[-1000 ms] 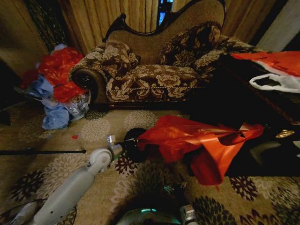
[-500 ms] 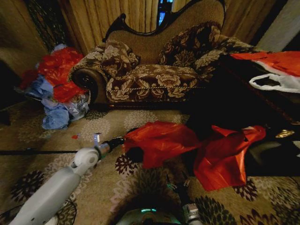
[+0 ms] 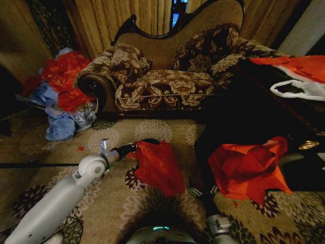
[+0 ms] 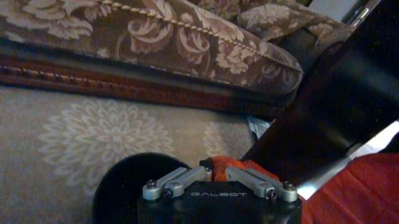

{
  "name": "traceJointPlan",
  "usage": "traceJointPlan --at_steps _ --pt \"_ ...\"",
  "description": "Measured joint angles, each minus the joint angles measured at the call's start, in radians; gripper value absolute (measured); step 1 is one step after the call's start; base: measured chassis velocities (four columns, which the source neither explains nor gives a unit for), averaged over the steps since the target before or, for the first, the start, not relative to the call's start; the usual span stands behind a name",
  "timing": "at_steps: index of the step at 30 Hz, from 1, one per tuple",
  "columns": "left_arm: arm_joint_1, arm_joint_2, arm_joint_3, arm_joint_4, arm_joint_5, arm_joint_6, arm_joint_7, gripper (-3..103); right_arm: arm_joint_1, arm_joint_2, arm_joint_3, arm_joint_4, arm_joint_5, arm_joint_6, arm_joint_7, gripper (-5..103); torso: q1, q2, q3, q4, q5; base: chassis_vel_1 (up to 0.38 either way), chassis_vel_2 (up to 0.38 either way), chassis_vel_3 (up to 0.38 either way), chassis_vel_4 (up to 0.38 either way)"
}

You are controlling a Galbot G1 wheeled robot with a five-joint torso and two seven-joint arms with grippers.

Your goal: Place a garbage bag over the trash bin.

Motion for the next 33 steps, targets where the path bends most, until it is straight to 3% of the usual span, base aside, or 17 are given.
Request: traceJointPlan --at_steps 2,4,6,10,14,15,16,17,19,23,25,33 --pt "-0.02 -0.011 0.02 -0.013 -0.022 0.01 -0.051 0 -0.006 -0.007 -0.04 0.026 0.03 -0.009 -0.008 89 0.0 0.0 0.0 0.0001 -0.0001 0.0 0.0 0.0 0.0" --pt "-0.03 -0.018 0.03 -0.017 -0.03 0.012 -0.071 0 -0.008 -0.01 -0.064 0.031 0.042 -0.014 -0.017 89 0.0 0.0 0.0 0.0 0.0 0.0 0.0 0.0 0.0" --pt "-0.06 -0.039 0.068 -0.018 -0.054 0.016 -0.134 0 -0.005 -0.019 -0.123 0.028 0.057 -0.019 -0.06 80 0.0 0.0 0.0 0.0 0.0 0.0 0.0 0.0 0.0" --pt "-0.093 -0.062 0.11 -0.017 -0.071 0.017 -0.191 0 0.017 -0.055 -0.2 0.013 0.067 -0.019 -0.118 68 0.0 0.0 0.0 0.0 0.0001 0.0 0.0 0.0 0.0" --pt "-0.115 -0.087 0.147 -0.02 -0.085 0.019 -0.23 0 0.075 -0.104 -0.287 -0.006 0.089 -0.043 -0.132 65 0.0 0.0 0.0 -0.0001 -0.0001 0.0 0.0 0.0 0.0" --pt "-0.115 -0.087 0.147 -0.02 -0.085 0.019 -0.23 0 0.075 -0.104 -0.287 -0.006 0.089 -0.043 -0.132 65 0.0 0.0 0.0 -0.0001 -0.0001 0.0 0.0 0.0 0.0" --pt "-0.119 -0.098 0.159 -0.022 -0.086 0.019 -0.241 0 0.119 -0.124 -0.337 -0.019 0.114 -0.067 -0.122 52 0.0 0.0 0.0 0.0002 0.0001 0.0 0.0 0.0 0.0" --pt "-0.12 -0.103 0.164 -0.022 -0.087 0.018 -0.246 0 0.144 -0.133 -0.367 -0.028 0.136 -0.083 -0.111 48 0.0 0.0 0.0 0.0001 0.0001 0.0 0.0 0.0 0.0" --pt "-0.12 -0.105 0.166 -0.022 -0.087 0.018 -0.249 0 0.155 -0.136 -0.38 -0.031 0.147 -0.09 -0.105 48 0.0 0.0 0.0 0.0001 -0.0002 0.0 0.0 0.0 0.0" --pt "-0.116 -0.094 0.168 -0.03 -0.096 0.015 -0.26 0 0.247 -0.153 -0.46 -0.083 0.24 -0.131 -0.079 32 0.0 0.0 0.0 0.0001 -0.0001 0.0 0.0 0.0 0.0" --pt "-0.115 -0.088 0.166 -0.033 -0.098 0.014 -0.259 0 0.262 -0.153 -0.467 -0.096 0.254 -0.136 -0.076 32 0.0 0.0 0.0 0.0001 0.0001 0.0 0.0 0.0 0.0" --pt "-0.131 -0.072 0.161 -0.073 -0.119 -0.005 -0.264 0 0.383 -0.141 -0.502 -0.205 0.314 -0.165 -0.043 8 0.0 0.0 0.0 0.0 -0.0001 0.0 0.0 0.0 0.0"
